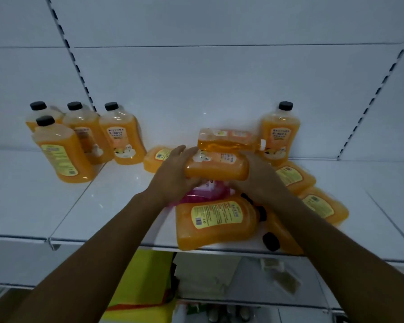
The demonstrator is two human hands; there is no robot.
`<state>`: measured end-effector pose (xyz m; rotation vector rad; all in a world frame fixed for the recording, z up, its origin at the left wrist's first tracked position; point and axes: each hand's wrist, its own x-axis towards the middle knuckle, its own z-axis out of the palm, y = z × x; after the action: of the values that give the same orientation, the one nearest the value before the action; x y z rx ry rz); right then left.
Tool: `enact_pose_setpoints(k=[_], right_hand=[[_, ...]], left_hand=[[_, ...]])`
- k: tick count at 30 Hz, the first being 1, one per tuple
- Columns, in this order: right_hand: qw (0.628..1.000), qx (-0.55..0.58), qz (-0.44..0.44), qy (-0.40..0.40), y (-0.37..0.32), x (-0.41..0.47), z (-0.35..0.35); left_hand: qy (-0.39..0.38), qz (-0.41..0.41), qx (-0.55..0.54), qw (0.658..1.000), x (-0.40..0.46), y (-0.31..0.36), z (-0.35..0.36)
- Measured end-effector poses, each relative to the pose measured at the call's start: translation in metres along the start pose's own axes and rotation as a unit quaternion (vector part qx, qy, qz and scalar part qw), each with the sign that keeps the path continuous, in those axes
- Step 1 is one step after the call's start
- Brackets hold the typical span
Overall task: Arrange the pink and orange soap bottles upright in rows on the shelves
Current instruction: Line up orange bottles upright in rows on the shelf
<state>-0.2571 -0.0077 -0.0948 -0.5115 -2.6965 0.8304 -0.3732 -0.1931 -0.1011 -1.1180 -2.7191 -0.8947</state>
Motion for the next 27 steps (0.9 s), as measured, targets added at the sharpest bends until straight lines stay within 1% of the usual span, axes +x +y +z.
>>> enact_pose_setpoints(k=[2, 6, 11, 15, 17, 20, 24, 27], right_hand=[[1.000, 0.014, -0.009, 0.015, -0.003, -0.003, -0.003], [0.997, 0.046, -0.032, 0.054, -0.016, -0.006, -0.010], [0.989, 0.082, -0.074, 0.103, -0.050, -0.002, -0.007], [0.973, 0.165, -0.109, 0.119, -0.091, 0.007, 0.005], [0.965, 0.199, -0.129, 0.115, -0.116, 0.014, 0.016], [0.961, 0.205, -0.155, 0.104, -0.147, 0.024, 0.039], [0.962, 0.204, -0.169, 0.073, -0.179, 0.045, 0.075], [0.966, 0.195, -0.161, 0.047, -0.192, 0.061, 0.097]], left_hand=[[-0.003, 0.020, -0.015, 1.000, 0.003, -0.003, -0.001], [0.000, 0.021, -0.047, 0.999, 0.000, -0.007, -0.009], [0.056, 0.003, -0.069, 0.996, -0.018, -0.015, -0.040], [0.120, -0.004, -0.107, 0.987, -0.039, -0.037, -0.063], [0.135, -0.030, -0.135, 0.981, -0.047, -0.053, -0.069], [0.122, -0.069, -0.176, 0.974, -0.058, -0.076, -0.071], [0.160, -0.074, -0.176, 0.968, -0.060, -0.114, -0.064], [0.155, -0.096, -0.183, 0.966, -0.058, -0.142, -0.059]])
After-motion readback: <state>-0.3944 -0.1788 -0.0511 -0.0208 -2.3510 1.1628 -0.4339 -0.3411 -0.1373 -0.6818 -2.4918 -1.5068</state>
